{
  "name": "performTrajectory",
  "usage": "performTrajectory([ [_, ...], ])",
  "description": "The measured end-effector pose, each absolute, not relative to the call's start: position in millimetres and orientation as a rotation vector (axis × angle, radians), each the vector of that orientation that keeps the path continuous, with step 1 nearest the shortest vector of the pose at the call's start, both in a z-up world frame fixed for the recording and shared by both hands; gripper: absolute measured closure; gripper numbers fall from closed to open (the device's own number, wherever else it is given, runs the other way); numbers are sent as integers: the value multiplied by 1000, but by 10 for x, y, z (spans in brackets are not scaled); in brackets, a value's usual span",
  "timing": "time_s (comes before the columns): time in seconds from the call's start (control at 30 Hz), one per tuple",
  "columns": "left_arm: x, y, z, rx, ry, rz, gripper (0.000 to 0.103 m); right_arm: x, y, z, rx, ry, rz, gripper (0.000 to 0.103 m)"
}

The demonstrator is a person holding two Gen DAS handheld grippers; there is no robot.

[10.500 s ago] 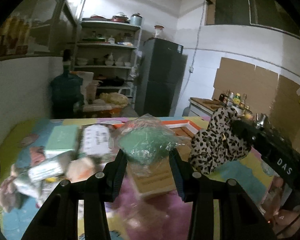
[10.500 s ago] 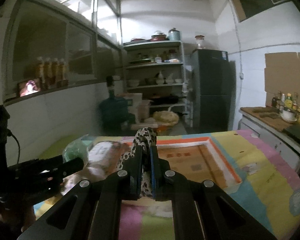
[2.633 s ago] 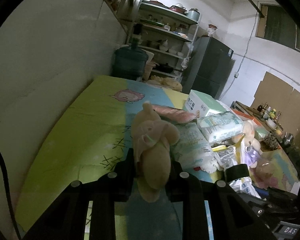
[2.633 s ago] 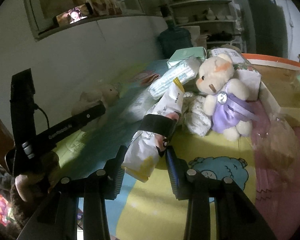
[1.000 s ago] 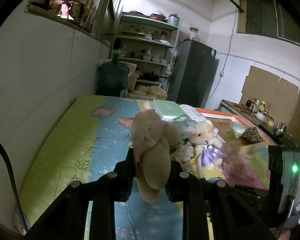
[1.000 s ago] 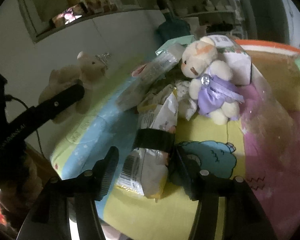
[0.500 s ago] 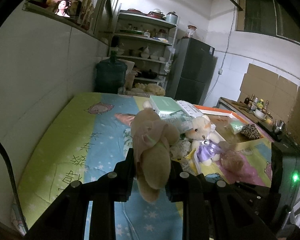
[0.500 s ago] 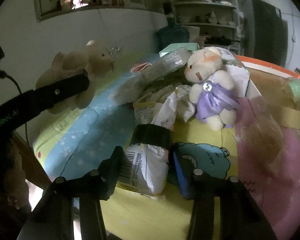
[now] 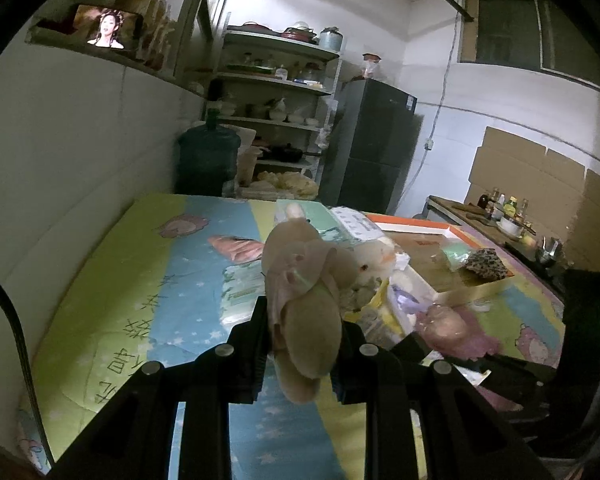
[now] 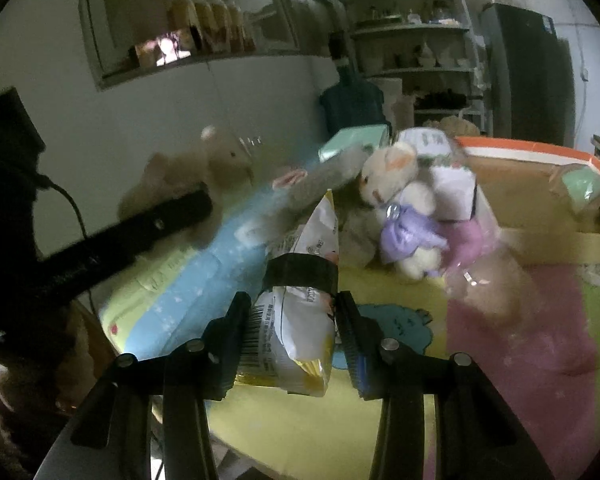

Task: Organize soft objects
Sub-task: 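Carry the bunny with the left tool while the right tool carries the snack bag toward the tray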

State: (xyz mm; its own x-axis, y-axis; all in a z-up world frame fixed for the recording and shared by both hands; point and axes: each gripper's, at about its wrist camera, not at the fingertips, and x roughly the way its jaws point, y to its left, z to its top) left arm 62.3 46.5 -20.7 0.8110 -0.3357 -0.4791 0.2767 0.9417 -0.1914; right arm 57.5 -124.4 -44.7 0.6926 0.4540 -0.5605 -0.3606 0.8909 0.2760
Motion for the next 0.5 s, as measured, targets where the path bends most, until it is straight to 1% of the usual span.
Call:
performTrajectory([
  [0.5, 603, -37, 33, -74, 488, -426, 77, 430, -1759, -112, 209, 554, 366, 58],
])
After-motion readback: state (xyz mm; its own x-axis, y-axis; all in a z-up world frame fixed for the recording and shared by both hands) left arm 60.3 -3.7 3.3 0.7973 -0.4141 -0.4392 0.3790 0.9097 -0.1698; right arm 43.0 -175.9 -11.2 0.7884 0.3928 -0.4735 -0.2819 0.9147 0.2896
